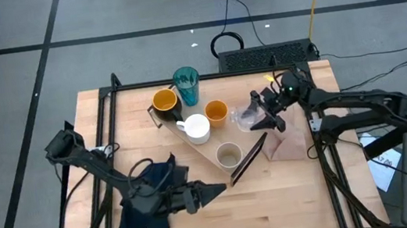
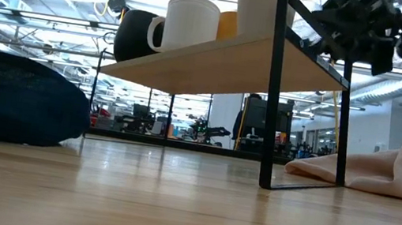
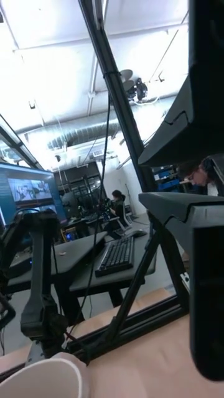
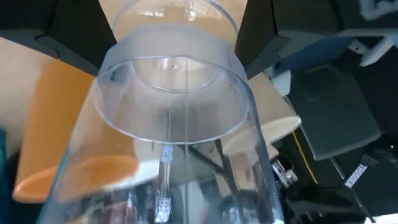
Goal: Stack small to large cups/mugs on shelf
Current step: Put the transparent mug on the shelf
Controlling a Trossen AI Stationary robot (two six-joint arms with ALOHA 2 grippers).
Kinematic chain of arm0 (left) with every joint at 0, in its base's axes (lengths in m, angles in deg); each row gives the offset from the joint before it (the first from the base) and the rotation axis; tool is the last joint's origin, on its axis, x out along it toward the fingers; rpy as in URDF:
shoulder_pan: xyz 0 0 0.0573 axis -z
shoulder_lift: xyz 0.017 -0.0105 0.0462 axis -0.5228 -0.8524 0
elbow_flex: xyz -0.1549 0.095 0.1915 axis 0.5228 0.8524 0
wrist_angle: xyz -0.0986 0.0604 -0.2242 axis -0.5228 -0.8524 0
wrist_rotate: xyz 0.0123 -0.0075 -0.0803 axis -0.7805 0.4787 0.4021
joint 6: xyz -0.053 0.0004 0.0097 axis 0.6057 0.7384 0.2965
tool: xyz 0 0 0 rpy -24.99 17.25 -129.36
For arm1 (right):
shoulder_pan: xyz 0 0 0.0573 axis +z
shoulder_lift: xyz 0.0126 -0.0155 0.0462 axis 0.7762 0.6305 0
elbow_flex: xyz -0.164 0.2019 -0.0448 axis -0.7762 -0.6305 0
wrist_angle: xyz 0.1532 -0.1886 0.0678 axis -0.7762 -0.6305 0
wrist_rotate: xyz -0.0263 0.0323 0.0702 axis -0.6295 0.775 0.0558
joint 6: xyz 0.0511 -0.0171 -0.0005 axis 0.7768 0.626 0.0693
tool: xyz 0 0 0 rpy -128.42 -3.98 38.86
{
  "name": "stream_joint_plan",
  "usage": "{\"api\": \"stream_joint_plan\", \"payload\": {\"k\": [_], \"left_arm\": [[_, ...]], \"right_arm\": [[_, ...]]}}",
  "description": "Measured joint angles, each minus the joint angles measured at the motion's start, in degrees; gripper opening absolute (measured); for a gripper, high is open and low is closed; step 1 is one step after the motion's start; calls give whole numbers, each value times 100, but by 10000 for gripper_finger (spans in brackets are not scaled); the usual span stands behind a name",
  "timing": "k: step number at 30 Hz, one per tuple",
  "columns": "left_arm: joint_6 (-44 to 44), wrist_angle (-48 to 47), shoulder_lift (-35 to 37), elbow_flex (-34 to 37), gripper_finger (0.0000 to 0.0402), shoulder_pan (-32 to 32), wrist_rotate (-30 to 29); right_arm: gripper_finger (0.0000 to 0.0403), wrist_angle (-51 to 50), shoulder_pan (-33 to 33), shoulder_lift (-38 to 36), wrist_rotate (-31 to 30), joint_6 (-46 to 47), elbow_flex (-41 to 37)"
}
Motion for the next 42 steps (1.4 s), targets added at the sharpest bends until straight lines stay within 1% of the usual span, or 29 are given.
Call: {"api": "stream_joint_plan", "payload": {"k": [2,5,9,12,23,29,37,42], "left_arm": [[10,3,0,0,76,-25,83],[1,6,0,0,76,-65,368],[33,5,0,0,76,-126,578],[20,5,0,0,76,-141,583],[-10,2,0,0,76,-147,705],[-17,-1,0,0,76,-156,707],[0,-1,0,0,76,-151,705],[-2,-1,0,0,76,-151,705]], "right_arm": [[277,96,4,189,-25,-17,-2],[277,299,6,395,-164,-77,-2],[277,213,9,608,-182,-315,-4],[277,202,47,691,-301,-565,-2],[277,-295,389,757,-341,-1086,-2],[277,-535,634,746,-757,-1445,20],[277,-596,651,746,-1053,-1657,17],[277,-859,618,744,-1069,-1945,17]]}}
